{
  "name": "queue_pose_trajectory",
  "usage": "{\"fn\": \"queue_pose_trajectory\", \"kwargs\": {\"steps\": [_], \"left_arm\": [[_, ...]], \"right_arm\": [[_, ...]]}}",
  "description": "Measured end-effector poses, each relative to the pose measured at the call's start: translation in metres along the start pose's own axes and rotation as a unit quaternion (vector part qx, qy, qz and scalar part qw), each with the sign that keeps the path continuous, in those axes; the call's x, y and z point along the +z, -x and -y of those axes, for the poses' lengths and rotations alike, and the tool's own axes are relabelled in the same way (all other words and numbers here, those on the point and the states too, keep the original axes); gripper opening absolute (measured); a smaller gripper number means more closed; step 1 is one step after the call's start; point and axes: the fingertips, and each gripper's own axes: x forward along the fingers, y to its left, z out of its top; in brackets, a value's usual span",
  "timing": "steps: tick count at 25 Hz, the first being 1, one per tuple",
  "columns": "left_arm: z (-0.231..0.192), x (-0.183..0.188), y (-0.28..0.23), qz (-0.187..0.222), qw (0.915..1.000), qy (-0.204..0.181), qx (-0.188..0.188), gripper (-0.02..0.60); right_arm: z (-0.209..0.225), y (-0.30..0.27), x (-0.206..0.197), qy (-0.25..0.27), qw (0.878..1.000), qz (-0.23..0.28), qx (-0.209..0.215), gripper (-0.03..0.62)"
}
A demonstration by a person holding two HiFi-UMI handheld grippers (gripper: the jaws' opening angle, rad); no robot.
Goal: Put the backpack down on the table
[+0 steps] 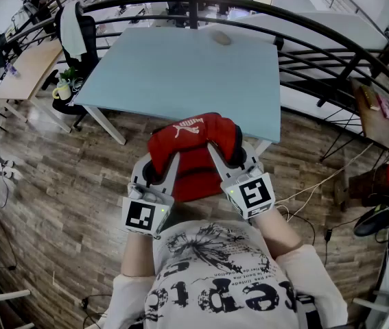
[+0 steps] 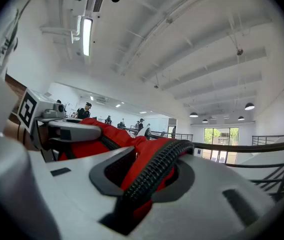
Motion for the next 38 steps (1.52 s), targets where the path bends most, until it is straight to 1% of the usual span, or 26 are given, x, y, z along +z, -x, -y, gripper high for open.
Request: {"fn": "queue_pose_trajectory", "kwargs": {"steps": [8, 11, 15, 19, 26, 31, 34, 38], "left_arm": [[-0.002, -0.001, -0.006, -0.004, 1.0000, -0.004, -0.003, 0.071], [-0.013, -0.006, -0.009, -0.009, 0.9999, 0.000, -0.005, 0.071], [-0.040, -0.015, -0.018, -0.011, 0.9999, 0.004, -0.009, 0.071], [-0.080, -0.025, -0.028, -0.011, 0.9998, 0.008, -0.016, 0.071], [-0.175, -0.032, -0.063, -0.004, 0.9991, -0.004, -0.043, 0.071], [-0.244, -0.034, -0.098, 0.001, 0.9973, -0.011, -0.073, 0.071], [-0.279, -0.035, -0.119, 0.004, 0.9960, -0.007, -0.089, 0.072], [-0.318, -0.042, -0.155, -0.005, 0.9952, -0.007, -0.098, 0.072]], "right_arm": [[0.004, -0.005, -0.001, -0.002, 1.000, 0.001, -0.001, 0.089], [0.004, -0.016, -0.003, -0.005, 1.000, -0.004, -0.003, 0.089], [0.004, -0.044, -0.008, -0.014, 1.000, -0.012, -0.007, 0.091], [0.001, -0.085, -0.012, -0.026, 0.999, -0.019, -0.018, 0.091], [0.005, -0.182, -0.002, -0.025, 0.998, -0.012, -0.049, 0.091], [0.018, -0.253, 0.007, -0.017, 0.997, -0.006, -0.078, 0.091], [0.027, -0.290, 0.009, -0.019, 0.995, -0.008, -0.093, 0.091], [0.049, -0.336, 0.006, -0.025, 0.994, -0.017, -0.102, 0.091]]}}
